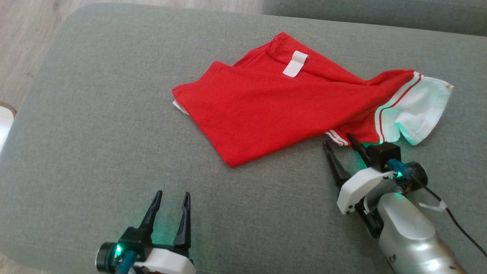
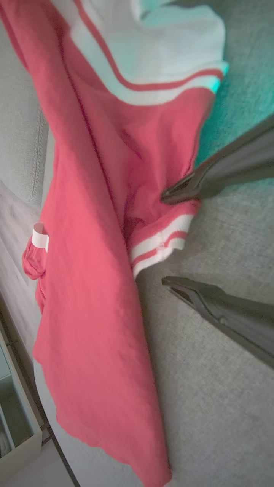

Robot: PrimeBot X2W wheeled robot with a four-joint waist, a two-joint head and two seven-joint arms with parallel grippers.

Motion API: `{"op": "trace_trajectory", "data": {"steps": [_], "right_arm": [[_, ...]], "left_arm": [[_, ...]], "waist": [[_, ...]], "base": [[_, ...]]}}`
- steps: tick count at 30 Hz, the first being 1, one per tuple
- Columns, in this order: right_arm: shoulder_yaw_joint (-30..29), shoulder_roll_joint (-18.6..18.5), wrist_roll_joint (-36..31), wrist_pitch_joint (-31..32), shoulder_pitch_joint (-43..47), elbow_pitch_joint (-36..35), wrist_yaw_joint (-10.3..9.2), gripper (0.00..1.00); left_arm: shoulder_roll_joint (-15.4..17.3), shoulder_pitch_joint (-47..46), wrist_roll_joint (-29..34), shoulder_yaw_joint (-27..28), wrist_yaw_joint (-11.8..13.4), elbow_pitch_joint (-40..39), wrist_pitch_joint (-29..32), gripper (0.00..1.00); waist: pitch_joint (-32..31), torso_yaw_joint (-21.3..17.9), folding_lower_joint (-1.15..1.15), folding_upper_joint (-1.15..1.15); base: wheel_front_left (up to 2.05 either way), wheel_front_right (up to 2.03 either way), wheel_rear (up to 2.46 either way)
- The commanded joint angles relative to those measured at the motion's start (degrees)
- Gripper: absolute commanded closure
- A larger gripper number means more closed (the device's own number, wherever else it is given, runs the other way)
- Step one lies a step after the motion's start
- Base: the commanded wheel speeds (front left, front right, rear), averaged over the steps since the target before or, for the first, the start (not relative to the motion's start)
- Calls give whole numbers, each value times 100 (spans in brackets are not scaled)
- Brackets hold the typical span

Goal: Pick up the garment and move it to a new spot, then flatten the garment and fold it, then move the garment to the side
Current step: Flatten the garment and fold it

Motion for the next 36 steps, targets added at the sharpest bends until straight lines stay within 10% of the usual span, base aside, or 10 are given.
{"op": "trace_trajectory", "data": {"steps": [1,2,3,10,20,21,22,36], "right_arm": [[72,91,-45,-37,-141,-114,-5,45],[40,100,-86,-37,-151,-124,-5,61],[10,109,-132,-37,-153,-119,-5,99],[-164,-137,-312,-37,-98,-465,-5,100],[-1005,-1666,-219,-38,630,-1399,-5,100],[-1083,-1697,-180,-38,661,-1454,-5,73],[-1154,-1723,-158,-38,688,-1477,-5,0],[-1419,-510,-194,-38,879,-2624,-5,0]], "left_arm": [[6,-162,-25,125,35,-153,-56,0],[6,-167,-33,122,40,-155,-56,0],[6,-170,-37,122,45,-156,-56,0],[6,-137,-32,208,70,-151,-56,0],[6,-135,-28,371,31,-270,-56,0],[6,-176,-29,371,16,-277,-56,0],[6,-228,-23,353,-6,-275,-56,0],[6,-2250,-370,-186,-434,735,-56,0]], "waist": [[10,8,0,0],[17,13,0,0],[21,13,0,0],[-82,-156,0,0],[-241,-673,0,0],[-222,-728,0,0],[-200,-781,0,0],[506,-1605,0,0]], "base": [[0,0,0],[0,0,0],[0,0,0],[0,0,0],[0,0,0],[0,0,0],[0,0,0],[0,0,0]]}}
